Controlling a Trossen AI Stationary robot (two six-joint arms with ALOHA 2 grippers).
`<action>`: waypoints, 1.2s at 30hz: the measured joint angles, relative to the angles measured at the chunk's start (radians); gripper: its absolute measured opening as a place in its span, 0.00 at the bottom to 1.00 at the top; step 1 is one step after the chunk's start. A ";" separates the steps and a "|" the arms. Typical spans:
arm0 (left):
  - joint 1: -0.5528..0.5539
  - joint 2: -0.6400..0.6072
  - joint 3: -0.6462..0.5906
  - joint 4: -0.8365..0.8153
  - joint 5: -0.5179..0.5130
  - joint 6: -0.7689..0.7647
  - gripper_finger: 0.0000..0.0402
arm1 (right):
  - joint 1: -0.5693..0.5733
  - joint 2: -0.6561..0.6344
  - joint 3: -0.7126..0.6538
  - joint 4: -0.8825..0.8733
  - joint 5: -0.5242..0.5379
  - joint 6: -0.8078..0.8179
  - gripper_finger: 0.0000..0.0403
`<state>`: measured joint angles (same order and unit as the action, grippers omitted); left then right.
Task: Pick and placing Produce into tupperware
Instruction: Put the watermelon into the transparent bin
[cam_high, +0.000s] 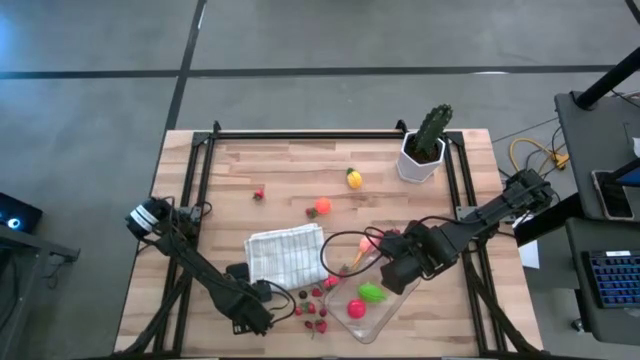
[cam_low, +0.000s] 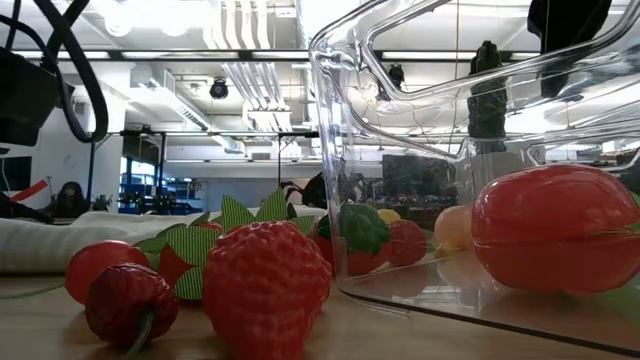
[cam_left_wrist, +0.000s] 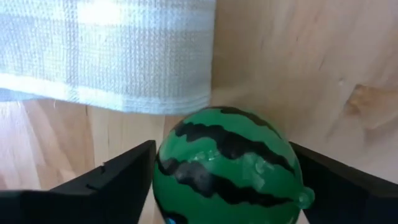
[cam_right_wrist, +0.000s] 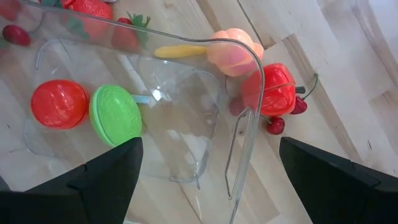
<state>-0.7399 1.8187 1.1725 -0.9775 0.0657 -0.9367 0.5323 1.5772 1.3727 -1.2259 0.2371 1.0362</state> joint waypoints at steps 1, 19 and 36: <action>0.000 0.000 0.000 0.001 0.000 0.000 0.77 | 0.000 0.000 0.000 0.000 0.000 0.000 0.92; 0.000 -0.062 0.018 -0.060 0.002 0.000 0.67 | 0.035 -0.006 0.037 0.004 0.028 0.009 0.92; 0.246 -0.392 0.184 0.374 -0.180 0.244 0.67 | 0.192 -0.117 0.094 0.006 0.257 0.136 0.92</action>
<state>-0.4938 1.4269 1.3567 -0.6035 -0.1146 -0.6927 0.7239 1.4603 1.4670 -1.2202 0.4940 1.1723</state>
